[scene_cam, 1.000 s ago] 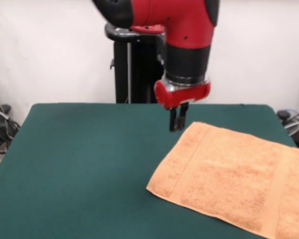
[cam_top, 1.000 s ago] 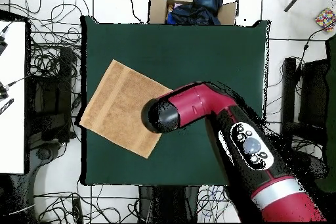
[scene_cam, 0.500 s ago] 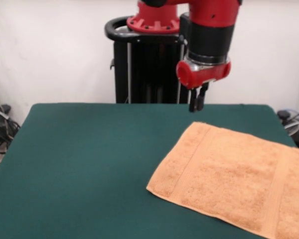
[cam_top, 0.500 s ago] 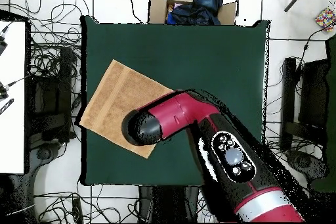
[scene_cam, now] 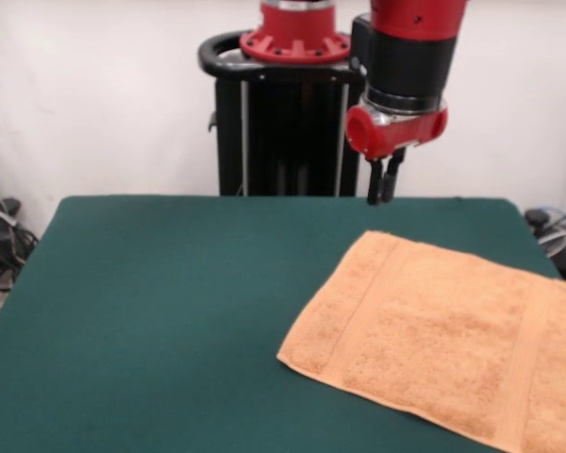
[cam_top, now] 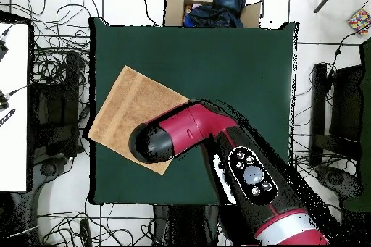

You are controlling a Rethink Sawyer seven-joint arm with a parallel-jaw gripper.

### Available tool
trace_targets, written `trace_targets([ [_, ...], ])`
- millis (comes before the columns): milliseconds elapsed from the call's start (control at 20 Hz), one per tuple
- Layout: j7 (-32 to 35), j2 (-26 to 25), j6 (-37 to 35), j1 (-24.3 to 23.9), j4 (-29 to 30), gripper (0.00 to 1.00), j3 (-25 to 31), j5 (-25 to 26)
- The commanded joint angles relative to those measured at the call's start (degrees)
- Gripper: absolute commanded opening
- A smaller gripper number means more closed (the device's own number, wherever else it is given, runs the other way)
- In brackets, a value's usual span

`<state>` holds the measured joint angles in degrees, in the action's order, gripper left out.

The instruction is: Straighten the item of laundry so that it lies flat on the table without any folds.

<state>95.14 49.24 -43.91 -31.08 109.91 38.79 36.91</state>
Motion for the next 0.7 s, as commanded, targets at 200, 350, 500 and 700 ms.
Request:
trace_targets([
  [200, 5.1, 0.4, 3.4, 1.9, 3.7, 0.0, -1.9, -1.4],
  [350, 5.2, 0.7, 3.5, 1.9, 3.8, 0.0, -1.7, -1.5],
  [500, 5.1, 0.9, 3.4, 1.7, 4.0, 0.0, -1.6, -1.7],
  [700, 4.8, 0.8, 3.2, 1.6, 4.0, 0.0, -1.6, -1.8],
])
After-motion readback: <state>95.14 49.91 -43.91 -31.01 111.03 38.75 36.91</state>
